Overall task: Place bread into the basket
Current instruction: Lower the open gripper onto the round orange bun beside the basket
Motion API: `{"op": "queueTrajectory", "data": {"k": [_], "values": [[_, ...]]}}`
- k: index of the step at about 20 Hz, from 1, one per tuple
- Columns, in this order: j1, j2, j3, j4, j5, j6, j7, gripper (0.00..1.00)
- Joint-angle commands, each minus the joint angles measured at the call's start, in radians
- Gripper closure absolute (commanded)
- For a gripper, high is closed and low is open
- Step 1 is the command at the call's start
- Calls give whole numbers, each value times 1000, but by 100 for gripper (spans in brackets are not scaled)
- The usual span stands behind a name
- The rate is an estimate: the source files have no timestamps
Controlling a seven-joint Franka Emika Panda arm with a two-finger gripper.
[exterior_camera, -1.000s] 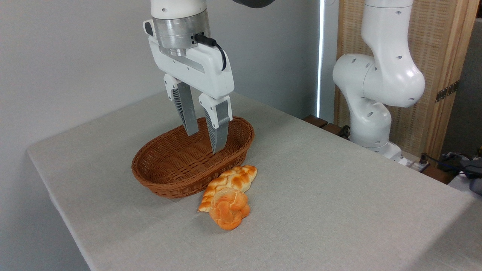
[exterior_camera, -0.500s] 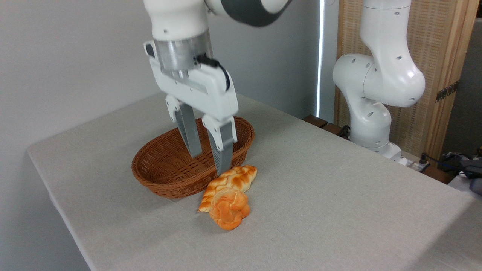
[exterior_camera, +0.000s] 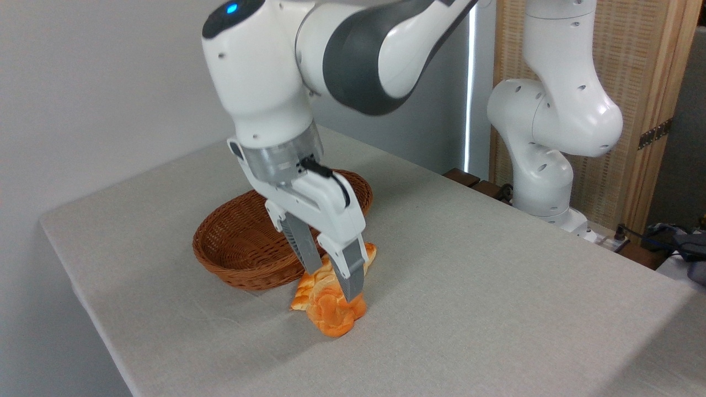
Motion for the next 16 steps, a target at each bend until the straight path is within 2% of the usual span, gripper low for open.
{"op": "queueTrajectory", "data": {"k": [1, 9, 10, 11, 12, 13, 16], "values": [[-4, 32, 3, -10, 10, 16, 15, 0], [-10, 54, -3, -20, 10, 16, 24, 3], [-10, 54, -3, -20, 10, 16, 23, 16], [-10, 54, -3, -20, 3, 16, 23, 34], [-10, 54, -3, -20, -4, 16, 20, 56], [-10, 54, -3, -20, -6, 15, 21, 61], [-10, 55, -5, -20, -6, 13, 23, 65]]}}
